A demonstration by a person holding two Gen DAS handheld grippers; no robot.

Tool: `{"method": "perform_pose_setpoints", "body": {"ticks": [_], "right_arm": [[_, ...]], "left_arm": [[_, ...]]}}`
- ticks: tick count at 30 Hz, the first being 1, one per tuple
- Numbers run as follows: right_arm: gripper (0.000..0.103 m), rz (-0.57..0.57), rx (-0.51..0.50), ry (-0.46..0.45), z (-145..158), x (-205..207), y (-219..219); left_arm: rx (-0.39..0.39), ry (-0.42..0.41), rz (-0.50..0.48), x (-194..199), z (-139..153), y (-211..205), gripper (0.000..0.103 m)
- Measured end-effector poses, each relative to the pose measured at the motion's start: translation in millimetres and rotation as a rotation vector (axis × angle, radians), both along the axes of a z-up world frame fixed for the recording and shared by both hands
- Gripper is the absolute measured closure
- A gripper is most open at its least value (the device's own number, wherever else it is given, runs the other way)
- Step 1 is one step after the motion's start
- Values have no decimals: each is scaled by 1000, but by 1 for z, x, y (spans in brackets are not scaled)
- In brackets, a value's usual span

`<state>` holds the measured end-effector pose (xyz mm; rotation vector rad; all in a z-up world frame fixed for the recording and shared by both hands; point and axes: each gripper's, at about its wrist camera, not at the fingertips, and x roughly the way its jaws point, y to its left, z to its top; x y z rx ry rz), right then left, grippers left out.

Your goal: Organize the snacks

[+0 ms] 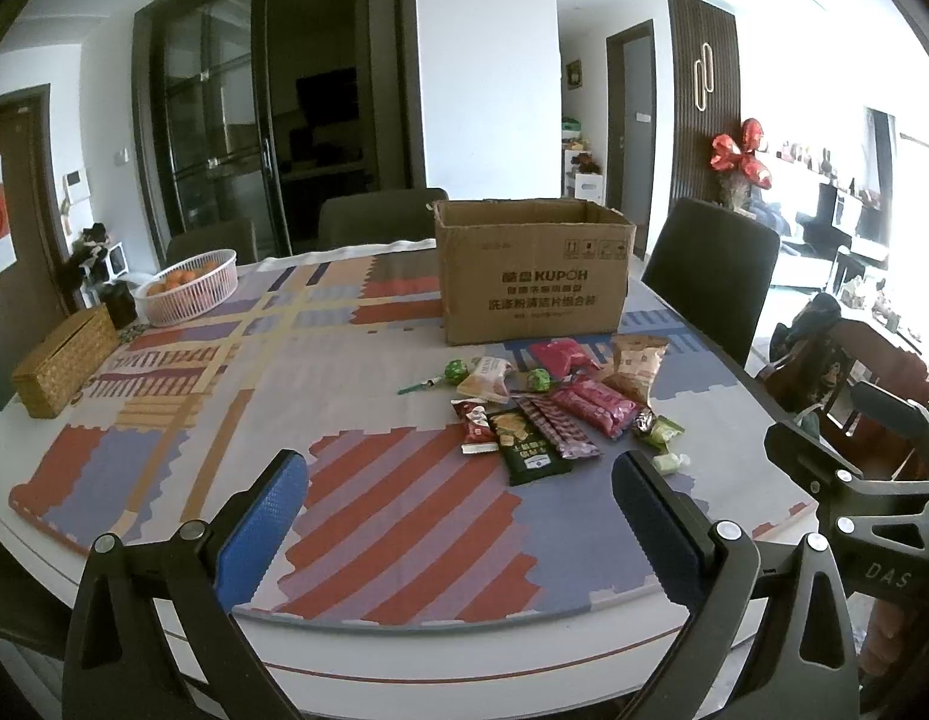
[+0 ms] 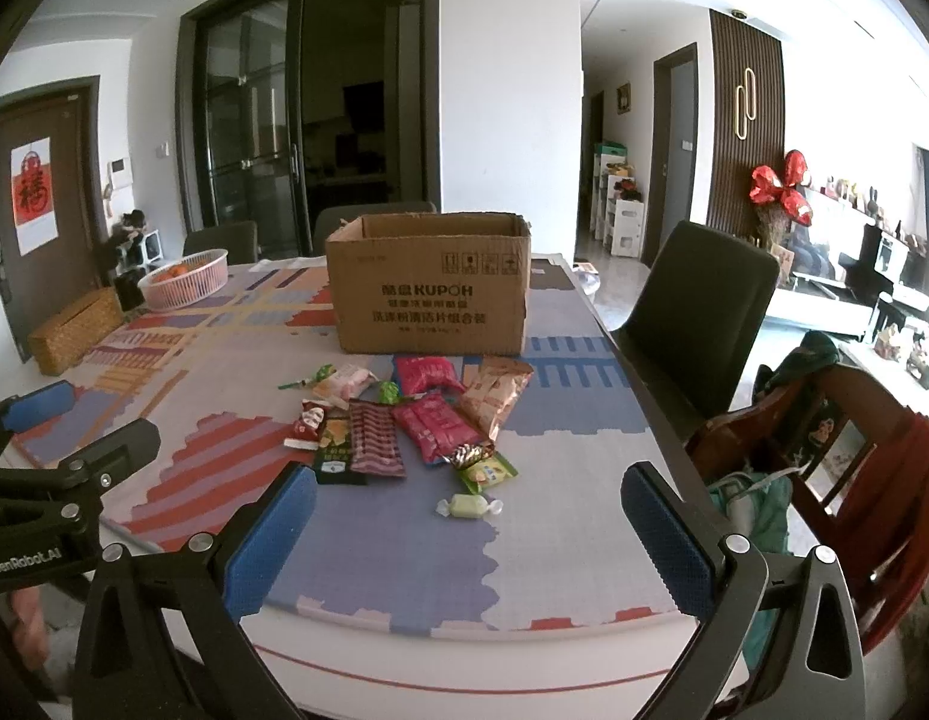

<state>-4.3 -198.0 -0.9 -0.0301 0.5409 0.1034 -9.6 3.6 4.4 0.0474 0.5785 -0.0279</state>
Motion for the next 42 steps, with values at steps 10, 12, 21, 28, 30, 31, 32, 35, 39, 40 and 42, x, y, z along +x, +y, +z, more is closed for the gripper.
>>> {"method": "perform_pose_setpoints", "body": {"ticks": [10,12,21,28,30,31,32,35,39,40,42], "right_arm": [[0,0,-1,-2,1,0,0],[0,0,0,-3,1,0,0],[0,1,0,-7,1,-1,1],[0,4,-1,-8,2,-1,1],[0,5,-1,-9,2,-1,1],[0,6,-1,-11,3,-1,1],[0,7,-2,-13,3,-2,1],[0,9,-3,-15,5,-3,2],[0,9,-3,-16,5,-3,2],[0,10,-4,-17,5,-3,2],[0,9,-3,-16,5,-3,2]], "left_arm": [[1,-3,0,-1,1,-1,0],[1,-3,-1,-1,1,-1,0],[1,-3,-3,-1,3,-2,0],[1,-4,-5,-1,4,-2,0],[0,-3,-5,-1,4,-2,0],[0,-3,-5,-1,4,-2,0],[0,-3,-5,-1,4,-3,0],[0,-5,-5,-1,4,-3,0],[0,-4,-5,-1,4,-2,0],[0,-4,-4,-2,4,-2,0],[0,-4,-4,-2,3,-2,0]]}}
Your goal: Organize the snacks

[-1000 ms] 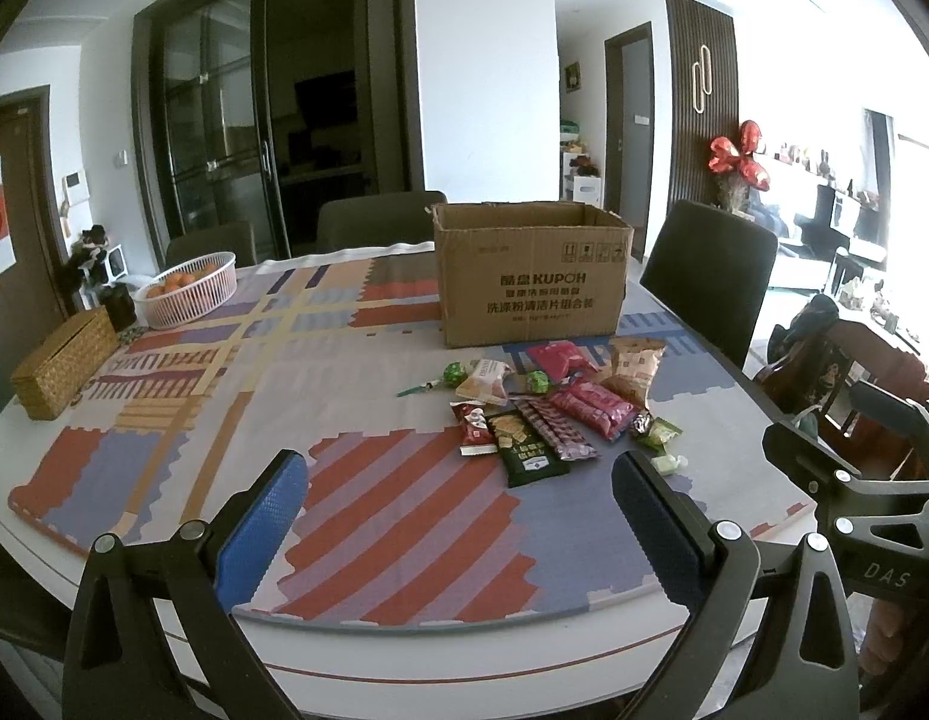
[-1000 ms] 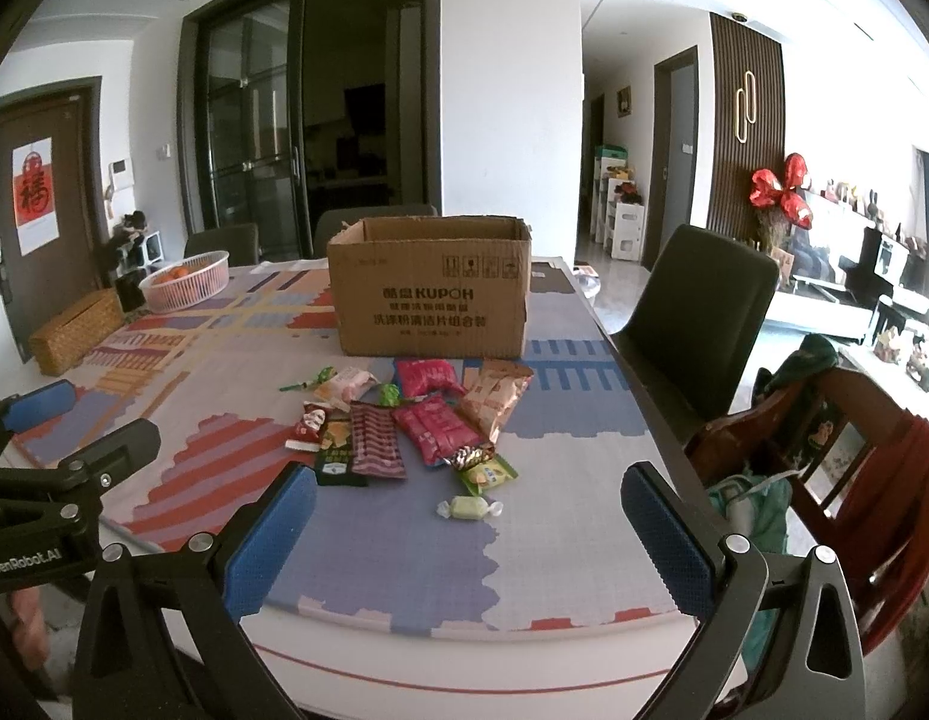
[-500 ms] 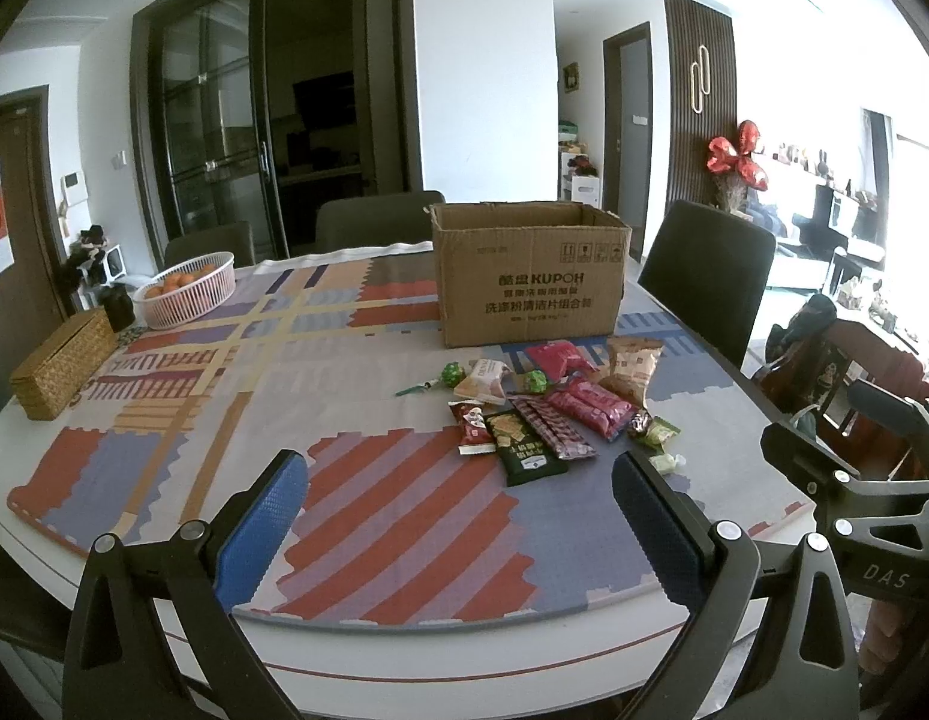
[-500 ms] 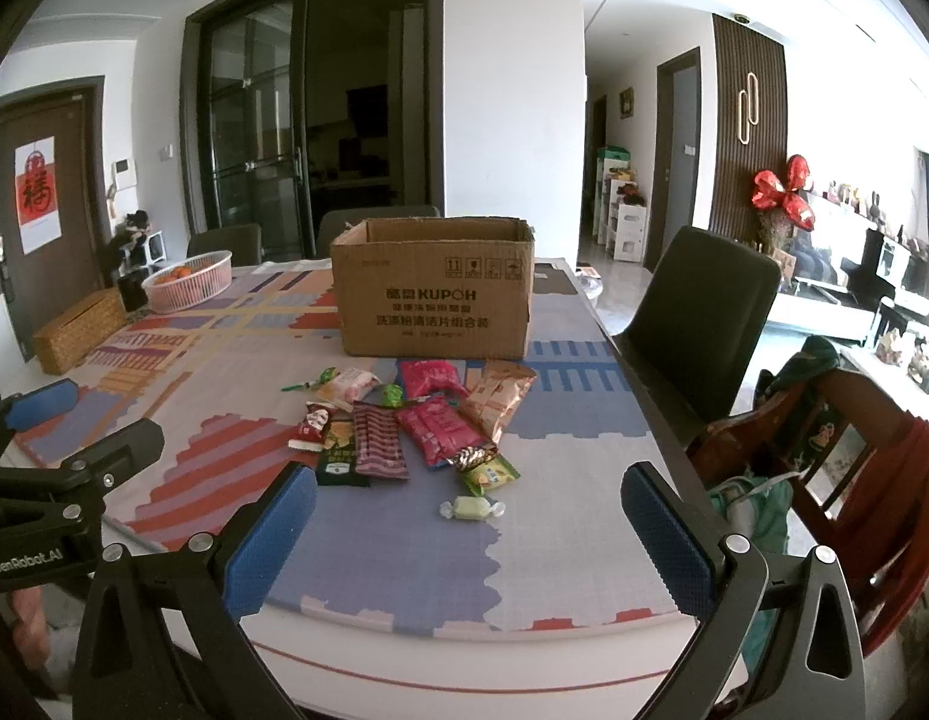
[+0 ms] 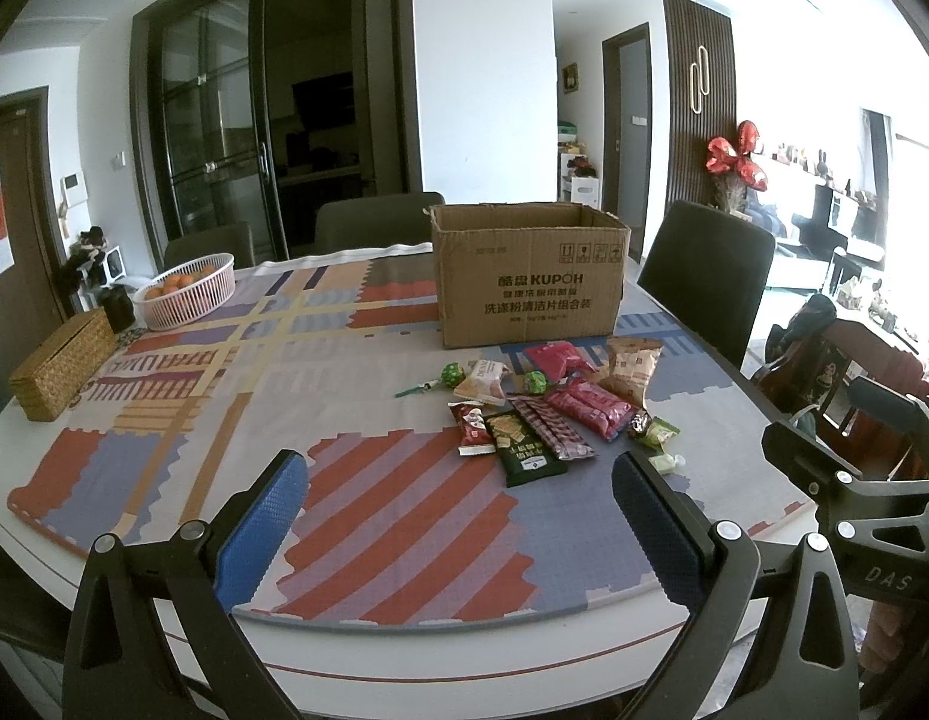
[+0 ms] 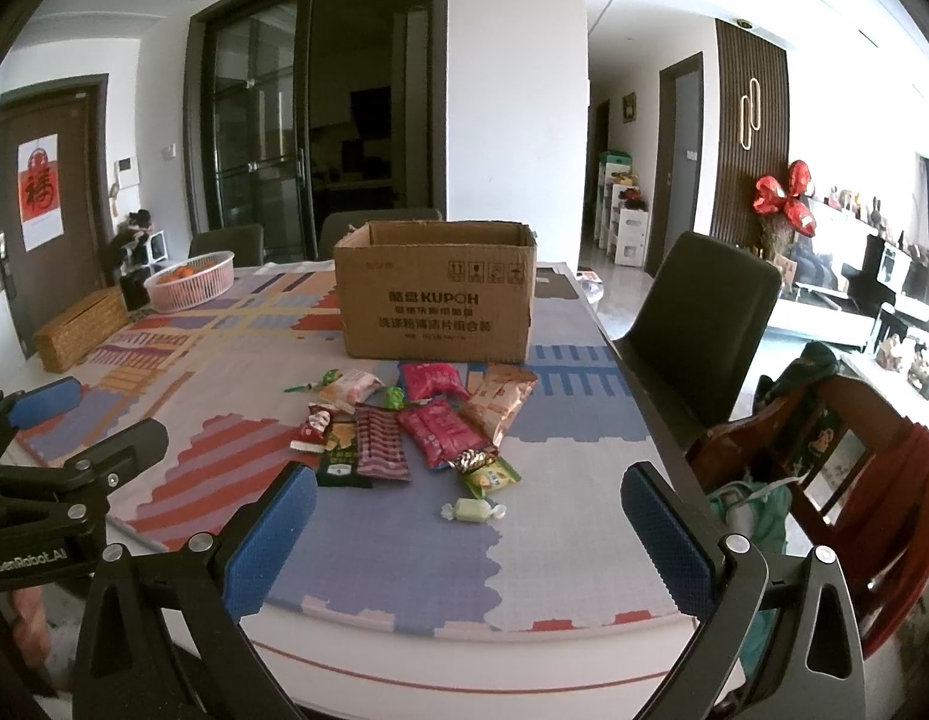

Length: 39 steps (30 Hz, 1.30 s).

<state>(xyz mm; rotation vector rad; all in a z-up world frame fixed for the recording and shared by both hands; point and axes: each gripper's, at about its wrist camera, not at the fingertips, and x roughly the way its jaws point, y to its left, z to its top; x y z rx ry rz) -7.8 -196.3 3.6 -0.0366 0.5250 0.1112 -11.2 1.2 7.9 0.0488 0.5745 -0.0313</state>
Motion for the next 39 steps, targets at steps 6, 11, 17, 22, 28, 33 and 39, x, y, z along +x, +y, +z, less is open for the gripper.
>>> {"method": "perform_pose_setpoints", "body": {"ticks": [6,11,17,22,28,33,39], "right_arm": [[0,-1,0,0,0,0,0],[0,-1,0,0,0,0,0],[0,3,2,7,-1,0,0],[0,3,9,31,-6,4,-2],[0,-3,22,65,-14,16,-7],[0,-17,28,87,-22,29,-11],[1,-28,35,116,-32,48,-17]], "left_arm": [[-1,1,-1,0,0,0,0],[-1,-1,-3,0,0,0,0],[-2,9,-17,2,0,-3,0],[-2,22,-46,8,-5,-6,0],[21,23,-84,20,-11,-13,0],[26,30,-114,37,-15,-19,5],[19,56,-139,62,-23,-27,13]]}}
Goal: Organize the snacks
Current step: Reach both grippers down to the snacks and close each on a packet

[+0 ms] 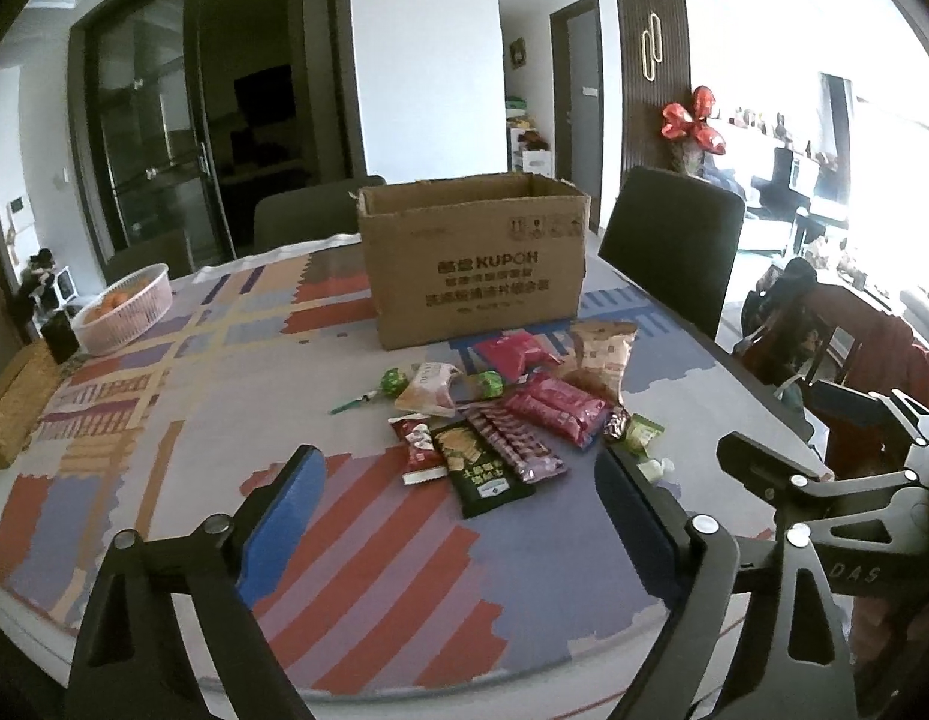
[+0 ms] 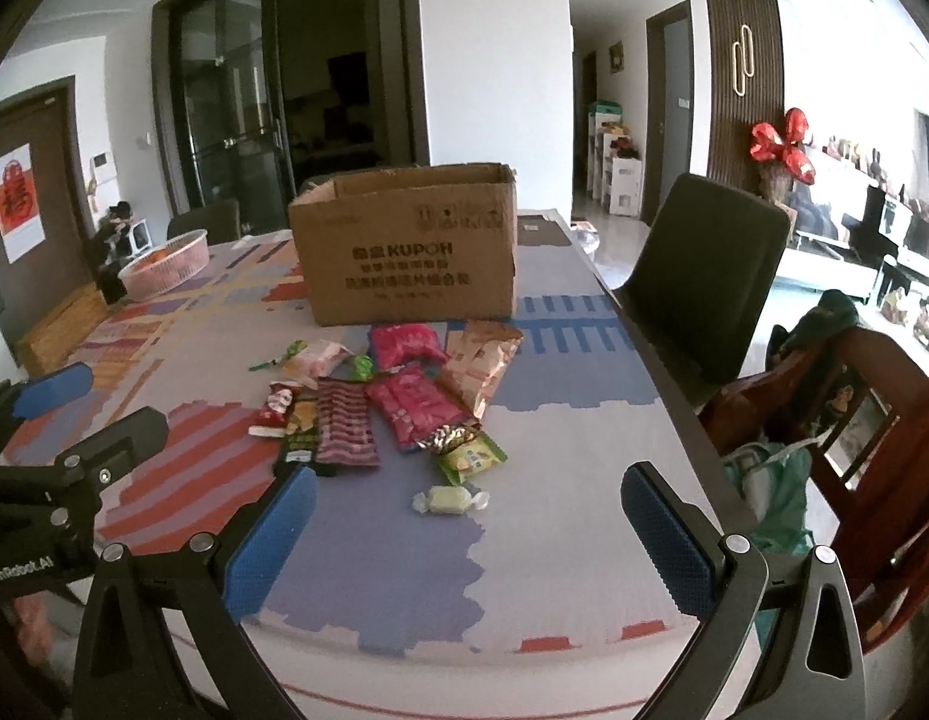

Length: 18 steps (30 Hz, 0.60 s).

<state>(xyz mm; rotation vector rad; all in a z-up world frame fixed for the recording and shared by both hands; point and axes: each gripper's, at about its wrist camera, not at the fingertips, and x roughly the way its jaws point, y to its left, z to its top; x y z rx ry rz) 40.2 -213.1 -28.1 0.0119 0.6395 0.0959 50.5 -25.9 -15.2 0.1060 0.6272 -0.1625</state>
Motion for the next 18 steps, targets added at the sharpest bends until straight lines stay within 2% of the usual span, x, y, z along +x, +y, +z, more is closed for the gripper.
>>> {"method": "perform_pose_setpoints", "body": {"ticks": [9,14,18], "right_arm": [[4,4,6,52,-16,30,-4],[10,-5,9,83,-26,46,-2],[15,-14,7,115,-36,57,0]], "left_arm": [[-19,67,-10,33,-18,-2,26],[-15,91,2,50,-30,3,37],[-14,105,15,61,-40,8,41]]}}
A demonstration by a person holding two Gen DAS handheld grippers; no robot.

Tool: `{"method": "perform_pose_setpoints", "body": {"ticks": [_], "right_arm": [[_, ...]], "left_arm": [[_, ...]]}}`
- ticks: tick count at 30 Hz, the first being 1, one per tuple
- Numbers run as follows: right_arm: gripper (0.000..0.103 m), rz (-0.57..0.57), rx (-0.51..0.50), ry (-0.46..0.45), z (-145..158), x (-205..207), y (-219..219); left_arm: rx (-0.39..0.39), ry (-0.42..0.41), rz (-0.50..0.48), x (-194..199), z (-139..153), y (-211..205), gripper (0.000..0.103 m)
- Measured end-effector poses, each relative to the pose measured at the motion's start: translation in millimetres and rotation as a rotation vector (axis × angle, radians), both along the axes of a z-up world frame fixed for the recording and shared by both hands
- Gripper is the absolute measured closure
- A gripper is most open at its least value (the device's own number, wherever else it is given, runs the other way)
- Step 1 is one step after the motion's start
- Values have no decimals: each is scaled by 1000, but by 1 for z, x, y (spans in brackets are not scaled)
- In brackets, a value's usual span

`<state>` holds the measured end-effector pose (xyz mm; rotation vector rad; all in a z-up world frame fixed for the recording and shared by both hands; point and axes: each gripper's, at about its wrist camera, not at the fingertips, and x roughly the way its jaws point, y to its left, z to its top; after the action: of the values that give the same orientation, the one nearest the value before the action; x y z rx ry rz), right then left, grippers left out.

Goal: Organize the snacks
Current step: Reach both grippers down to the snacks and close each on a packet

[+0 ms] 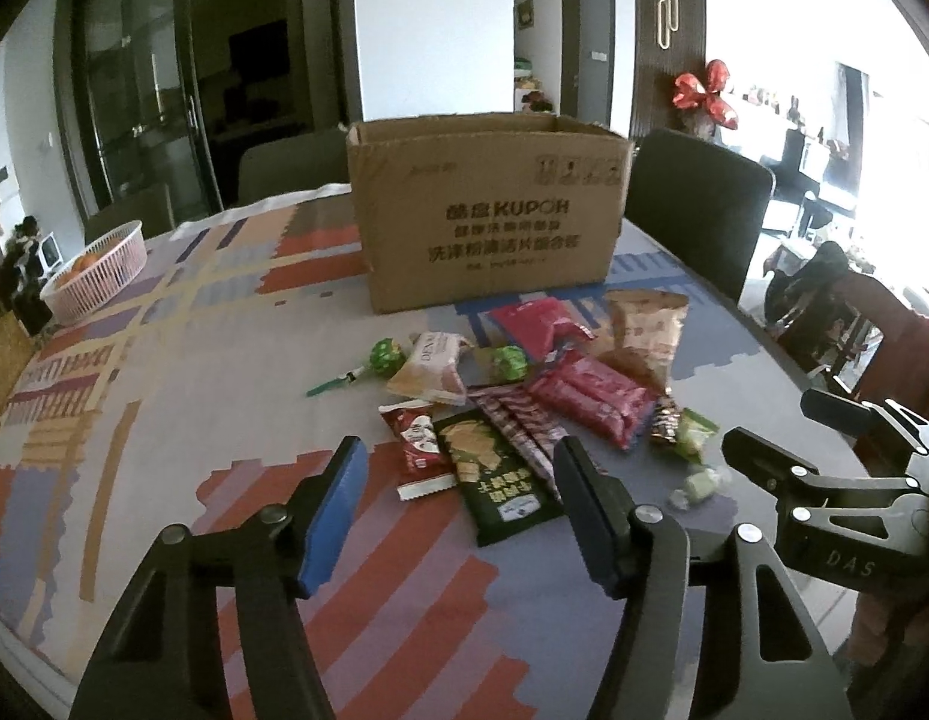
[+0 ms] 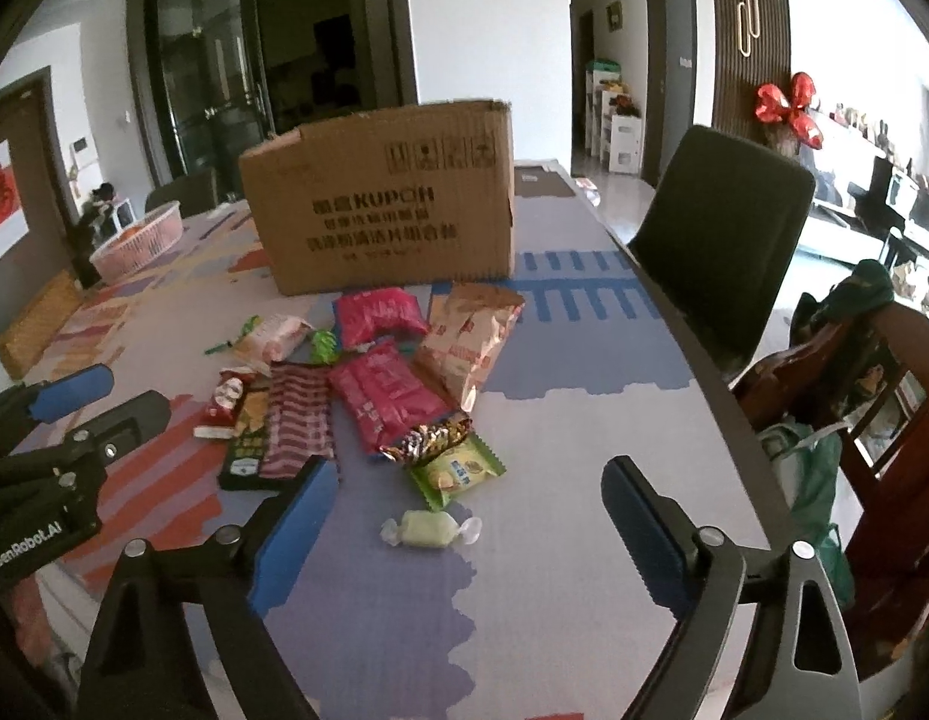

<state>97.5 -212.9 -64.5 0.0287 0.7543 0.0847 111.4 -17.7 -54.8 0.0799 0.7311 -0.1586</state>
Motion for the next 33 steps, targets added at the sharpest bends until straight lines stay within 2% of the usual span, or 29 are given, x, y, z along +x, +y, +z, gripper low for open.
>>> {"method": "perform_pose_setpoints", "body": {"ticks": [10,24,30,33], "right_arm": [[28,-9,-21,85,-26,26,9],[35,-22,-44,156,-42,44,13],[43,-17,-46,170,-47,49,15],[48,-17,-49,171,-48,51,16]], "left_arm": [[3,52,26,29,-27,14,59],[-19,130,35,61,-51,19,66],[-31,155,37,69,-56,21,69],[-37,160,39,72,-57,21,75]]}}
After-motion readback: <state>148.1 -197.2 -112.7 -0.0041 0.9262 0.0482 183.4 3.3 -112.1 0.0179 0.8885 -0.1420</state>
